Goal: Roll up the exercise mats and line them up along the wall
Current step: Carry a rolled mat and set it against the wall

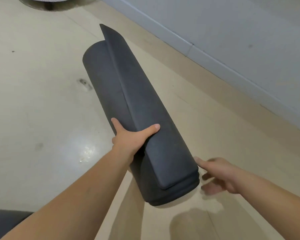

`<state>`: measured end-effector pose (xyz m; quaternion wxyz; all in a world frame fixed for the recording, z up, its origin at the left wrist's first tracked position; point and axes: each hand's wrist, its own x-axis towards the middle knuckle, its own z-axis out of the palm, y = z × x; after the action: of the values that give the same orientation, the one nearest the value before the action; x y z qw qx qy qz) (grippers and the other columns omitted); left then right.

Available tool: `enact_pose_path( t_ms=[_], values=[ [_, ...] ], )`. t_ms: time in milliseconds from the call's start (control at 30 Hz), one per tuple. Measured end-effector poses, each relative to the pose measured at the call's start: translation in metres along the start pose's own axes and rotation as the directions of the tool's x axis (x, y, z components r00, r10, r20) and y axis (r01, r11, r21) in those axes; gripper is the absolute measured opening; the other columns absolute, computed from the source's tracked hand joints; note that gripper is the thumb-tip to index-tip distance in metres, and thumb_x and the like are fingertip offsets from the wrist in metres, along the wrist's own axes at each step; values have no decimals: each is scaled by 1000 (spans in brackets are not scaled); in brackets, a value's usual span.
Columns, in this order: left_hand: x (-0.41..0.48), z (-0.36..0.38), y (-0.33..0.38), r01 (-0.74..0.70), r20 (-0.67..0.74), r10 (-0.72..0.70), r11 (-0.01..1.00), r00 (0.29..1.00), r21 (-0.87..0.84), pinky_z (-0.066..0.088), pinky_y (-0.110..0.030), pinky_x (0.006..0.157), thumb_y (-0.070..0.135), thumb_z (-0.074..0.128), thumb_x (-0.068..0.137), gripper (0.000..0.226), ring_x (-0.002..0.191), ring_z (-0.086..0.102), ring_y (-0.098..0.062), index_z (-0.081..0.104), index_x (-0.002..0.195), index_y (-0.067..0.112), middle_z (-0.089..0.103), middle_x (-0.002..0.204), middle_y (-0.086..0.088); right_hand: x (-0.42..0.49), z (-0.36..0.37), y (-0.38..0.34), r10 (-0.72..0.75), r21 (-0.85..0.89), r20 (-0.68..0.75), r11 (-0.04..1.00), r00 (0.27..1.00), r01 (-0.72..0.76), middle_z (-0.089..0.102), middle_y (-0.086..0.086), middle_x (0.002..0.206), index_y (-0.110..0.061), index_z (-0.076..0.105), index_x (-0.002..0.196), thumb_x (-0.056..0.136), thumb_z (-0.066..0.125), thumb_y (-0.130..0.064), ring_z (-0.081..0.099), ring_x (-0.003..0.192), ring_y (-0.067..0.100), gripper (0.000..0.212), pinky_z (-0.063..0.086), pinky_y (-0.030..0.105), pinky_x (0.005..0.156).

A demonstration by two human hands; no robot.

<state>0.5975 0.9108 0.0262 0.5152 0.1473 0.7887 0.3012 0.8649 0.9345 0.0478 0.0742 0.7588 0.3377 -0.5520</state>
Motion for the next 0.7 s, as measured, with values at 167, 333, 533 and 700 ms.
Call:
enact_pose_path(
  t_ms=[167,333,533,700],
  values=[
    [-9,16,8,-92,4,93,985,996,145,48,-55,111,82,88,42,164,136,49,-37,-21,159,43,34,159,-11,-21,8,-36,-401,-59,74,912,913,406,58,-10,144,-53,31,158,75,83,-70,62,124,15,100,55,40,100],
    [-11,17,4,-179,39,177,909,983,377,50,-54,108,81,85,42,162,134,51,-37,-18,161,40,39,155,-13,-19,49,6,-430,-62,112,897,896,438,60,-12,140,-54,24,149,67,83,-76,66,120,11,104,57,37,103],
    [-33,36,8,-519,407,438,173,802,837,36,-56,116,80,80,56,152,143,35,-44,-18,162,34,29,159,-24,-48,61,24,-59,-407,440,876,896,257,66,4,136,-39,25,160,81,76,-72,75,106,21,100,63,37,88],
    [-40,50,11,-679,789,438,-419,431,604,9,-55,129,57,86,71,142,157,5,-47,-17,164,30,1,170,-27,-70,-15,-43,-368,-899,182,314,912,306,78,-4,90,-24,69,104,76,82,-67,75,82,16,52,59,34,71]
  ],
)
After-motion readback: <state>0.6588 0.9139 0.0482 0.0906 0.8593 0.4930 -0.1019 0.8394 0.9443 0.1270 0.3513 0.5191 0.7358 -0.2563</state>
